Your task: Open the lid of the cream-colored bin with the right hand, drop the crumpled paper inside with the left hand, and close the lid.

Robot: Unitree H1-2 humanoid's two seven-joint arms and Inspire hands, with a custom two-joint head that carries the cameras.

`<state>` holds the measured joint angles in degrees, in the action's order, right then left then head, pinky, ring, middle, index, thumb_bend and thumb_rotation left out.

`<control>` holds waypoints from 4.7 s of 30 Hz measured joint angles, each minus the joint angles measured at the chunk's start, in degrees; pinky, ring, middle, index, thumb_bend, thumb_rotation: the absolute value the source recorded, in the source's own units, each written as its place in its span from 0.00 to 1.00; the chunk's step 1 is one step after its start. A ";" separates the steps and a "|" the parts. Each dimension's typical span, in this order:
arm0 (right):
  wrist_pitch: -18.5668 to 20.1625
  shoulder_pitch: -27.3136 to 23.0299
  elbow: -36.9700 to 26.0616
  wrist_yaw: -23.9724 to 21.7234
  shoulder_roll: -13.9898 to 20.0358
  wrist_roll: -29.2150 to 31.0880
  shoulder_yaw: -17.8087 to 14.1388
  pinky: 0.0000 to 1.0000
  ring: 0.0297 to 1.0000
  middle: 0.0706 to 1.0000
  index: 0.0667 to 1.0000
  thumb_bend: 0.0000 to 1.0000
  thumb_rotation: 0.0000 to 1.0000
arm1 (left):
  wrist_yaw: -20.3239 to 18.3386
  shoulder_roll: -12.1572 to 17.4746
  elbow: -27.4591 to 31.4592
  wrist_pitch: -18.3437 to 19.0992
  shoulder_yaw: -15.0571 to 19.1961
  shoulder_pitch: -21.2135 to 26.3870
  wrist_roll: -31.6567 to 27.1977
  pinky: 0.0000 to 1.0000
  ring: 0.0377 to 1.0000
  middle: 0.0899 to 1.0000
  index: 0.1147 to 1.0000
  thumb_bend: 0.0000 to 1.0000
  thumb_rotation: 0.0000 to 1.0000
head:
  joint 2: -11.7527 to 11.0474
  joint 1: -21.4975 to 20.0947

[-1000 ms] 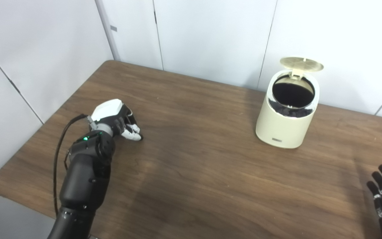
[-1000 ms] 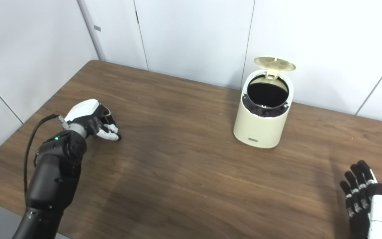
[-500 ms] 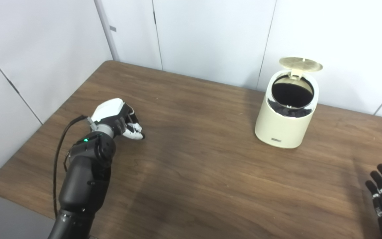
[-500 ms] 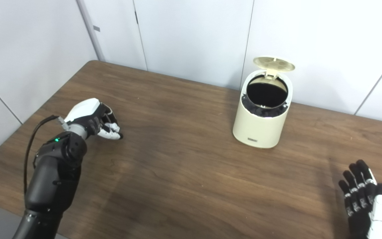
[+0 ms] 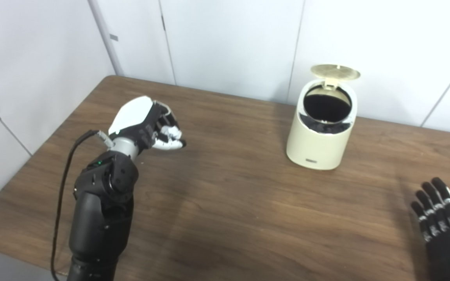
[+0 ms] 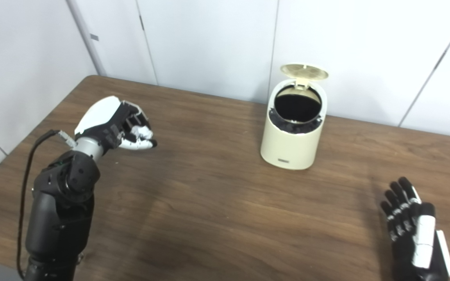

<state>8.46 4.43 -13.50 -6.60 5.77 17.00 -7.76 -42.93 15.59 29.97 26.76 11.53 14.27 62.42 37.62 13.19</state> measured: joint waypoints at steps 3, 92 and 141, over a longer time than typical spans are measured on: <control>-0.27 -0.02 0.35 0.02 -0.50 -0.16 0.04 0.95 0.94 0.93 0.92 0.47 0.90 | -0.31 -0.51 0.78 -0.38 -2.44 1.57 0.29 0.35 0.35 0.43 0.43 0.50 0.00 | -0.44 -0.97; -10.88 -1.35 5.90 2.24 -4.46 -5.08 2.52 0.93 0.94 0.93 0.91 0.44 0.87 | 29.54 -10.08 -27.26 -6.90 -26.91 20.61 -11.06 0.32 0.36 0.44 0.43 0.47 0.00 | -10.46 -11.78; -11.39 -0.97 5.79 2.46 -4.27 -5.34 2.63 0.91 0.93 0.93 0.92 0.46 0.85 | 43.85 -11.49 -40.35 -11.91 -30.56 23.82 -16.19 0.34 0.46 0.53 0.40 0.47 0.00 | -10.11 -12.39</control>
<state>-2.94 3.46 -7.71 -4.14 1.50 11.66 -5.13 0.92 4.10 -10.38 14.85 -19.03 38.09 46.23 27.51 0.79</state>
